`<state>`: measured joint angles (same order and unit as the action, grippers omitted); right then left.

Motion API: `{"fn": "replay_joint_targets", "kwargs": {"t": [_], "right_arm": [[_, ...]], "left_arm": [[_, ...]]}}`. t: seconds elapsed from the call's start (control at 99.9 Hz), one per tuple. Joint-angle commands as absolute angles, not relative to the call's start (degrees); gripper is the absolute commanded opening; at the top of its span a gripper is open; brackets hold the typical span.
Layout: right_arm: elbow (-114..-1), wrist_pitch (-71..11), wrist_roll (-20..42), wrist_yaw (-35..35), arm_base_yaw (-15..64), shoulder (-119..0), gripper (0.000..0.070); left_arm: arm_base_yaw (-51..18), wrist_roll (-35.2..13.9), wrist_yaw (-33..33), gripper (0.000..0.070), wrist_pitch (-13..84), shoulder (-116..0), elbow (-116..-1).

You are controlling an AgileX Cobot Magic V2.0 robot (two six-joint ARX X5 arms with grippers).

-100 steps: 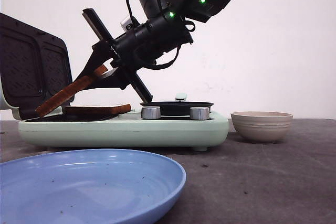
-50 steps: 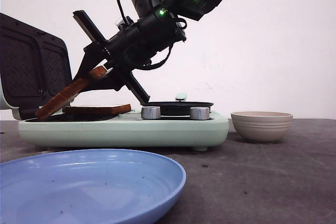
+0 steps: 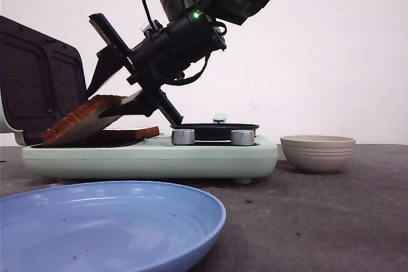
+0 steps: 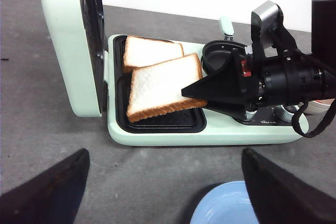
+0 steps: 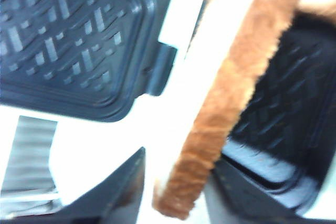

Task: Make breakfast with bread and shrimp
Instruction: 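Lower the bread onto the press plate nearer the robot and open the right gripper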

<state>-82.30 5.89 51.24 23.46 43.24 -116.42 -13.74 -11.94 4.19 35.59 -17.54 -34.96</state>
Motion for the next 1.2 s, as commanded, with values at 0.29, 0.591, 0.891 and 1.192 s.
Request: {"fn": "replay_joint_targets", "kwargs": {"t": [0.29, 0.591, 0.891, 1.192], "right_arm": [[-83.81, 1.21, 45.56, 20.86, 44.23, -117.67, 0.0370], [-83.81, -1.34, 42.19, 19.77, 44.34, -117.67, 0.0371], [-87.29, -5.76, 37.76, 18.20, 44.51, -117.67, 0.0371], [-93.47, -16.14, 32.03, 16.12, 44.56, -117.67, 0.0371]], "left_arm": [[-13.78, -11.35, 3.86, 0.0511, 34.92, -17.47, -35.18], [-13.78, -11.38, 3.86, 0.0511, 34.89, -17.47, -35.18], [-13.78, -11.38, 3.86, 0.0511, 34.89, -17.47, -35.18], [-13.78, -11.38, 3.86, 0.0511, 34.81, -17.47, -35.18]]}}
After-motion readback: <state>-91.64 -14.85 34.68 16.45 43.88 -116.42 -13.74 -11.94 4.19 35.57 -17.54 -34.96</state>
